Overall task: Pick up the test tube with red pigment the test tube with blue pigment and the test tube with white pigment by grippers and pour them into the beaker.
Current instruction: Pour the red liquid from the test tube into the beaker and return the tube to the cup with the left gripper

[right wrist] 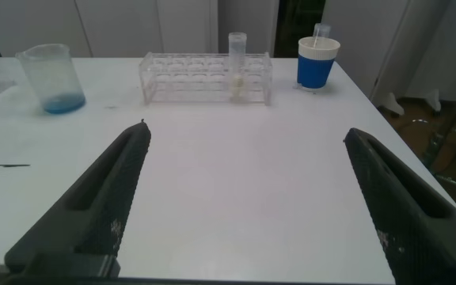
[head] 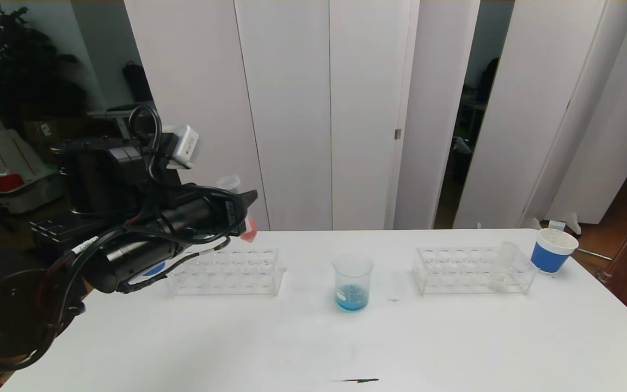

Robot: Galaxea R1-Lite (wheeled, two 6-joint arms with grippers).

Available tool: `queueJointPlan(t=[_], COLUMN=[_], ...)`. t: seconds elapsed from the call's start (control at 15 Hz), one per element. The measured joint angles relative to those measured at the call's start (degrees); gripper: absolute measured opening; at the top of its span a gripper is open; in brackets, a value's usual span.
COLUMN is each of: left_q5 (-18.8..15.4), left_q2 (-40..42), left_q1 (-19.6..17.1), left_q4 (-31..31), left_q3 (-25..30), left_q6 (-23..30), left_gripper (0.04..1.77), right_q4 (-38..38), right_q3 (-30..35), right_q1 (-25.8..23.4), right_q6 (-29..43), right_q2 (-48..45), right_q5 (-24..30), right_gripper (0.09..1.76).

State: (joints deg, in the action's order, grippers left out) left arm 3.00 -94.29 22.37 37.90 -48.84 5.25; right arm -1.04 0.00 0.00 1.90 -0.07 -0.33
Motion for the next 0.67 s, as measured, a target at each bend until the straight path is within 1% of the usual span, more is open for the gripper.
queueJointPlan(t=[0.07, 0.2, 0.27, 0.4, 0.53, 0.67], left_q5=[-1.3, -2.5, -3.9, -9.9, -15.4, -18.5], left_q2=[-0.4, -1.6, -2.4, -4.5, -6.7, -8.9], left_q1=[0.3, 1.0, 1.3, 1.1, 0.4, 0.1], left_q4=[0.0, 0.4, 0.6, 1.3, 3.2, 4.5], left_q3=[-0.4, -1.6, -2.6, -5.1, -7.3, -9.9], left_q6=[0.0, -0.5, -1.4, -3.8, -6.8, -9.8], left_gripper=[0.60, 0.60, 0.60, 0.60, 0.60, 0.60], right_q4=[0.0, 0.0, 0.0, 0.0, 0.0, 0.0], right_q3=[0.0, 0.0, 0.0, 0.0, 0.0, 0.0], right_q1=[0.0, 0.0, 0.0, 0.0, 0.0, 0.0], right_q6=[0.0, 0.0, 0.0, 0.0, 0.0, 0.0], right_q2=[0.0, 0.0, 0.0, 0.0, 0.0, 0.0], right_q5=[0.0, 0.0, 0.0, 0.0, 0.0, 0.0], right_gripper=[1.75, 1.75, 1.75, 1.75, 1.75, 1.75])
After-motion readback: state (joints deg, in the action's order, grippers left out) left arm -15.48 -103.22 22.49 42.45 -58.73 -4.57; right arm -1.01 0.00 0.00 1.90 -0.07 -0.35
